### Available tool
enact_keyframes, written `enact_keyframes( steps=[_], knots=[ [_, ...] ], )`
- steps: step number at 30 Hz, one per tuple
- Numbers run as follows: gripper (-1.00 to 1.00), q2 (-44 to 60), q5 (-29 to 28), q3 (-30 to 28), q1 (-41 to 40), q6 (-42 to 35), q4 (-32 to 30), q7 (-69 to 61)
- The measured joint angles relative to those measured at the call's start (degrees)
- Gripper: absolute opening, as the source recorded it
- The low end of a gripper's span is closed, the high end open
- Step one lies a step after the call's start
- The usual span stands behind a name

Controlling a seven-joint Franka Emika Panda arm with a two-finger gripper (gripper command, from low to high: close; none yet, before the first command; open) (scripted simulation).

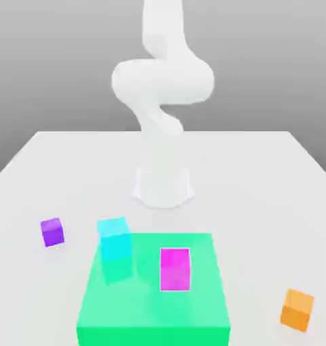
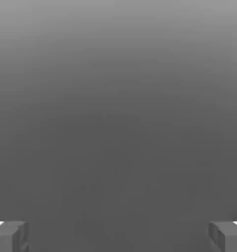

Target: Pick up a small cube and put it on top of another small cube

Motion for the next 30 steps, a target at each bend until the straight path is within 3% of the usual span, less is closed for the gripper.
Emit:
enact_keyframes(
  steps=[17,30],
  knots=[
    [0.00,35.7,-0.3,5.4,11.5,12.9,-3.1,-18.0],
    [0.00,62.9,-7.7,7.1,18.7,24.6,-4.0,-23.9]
  ],
)
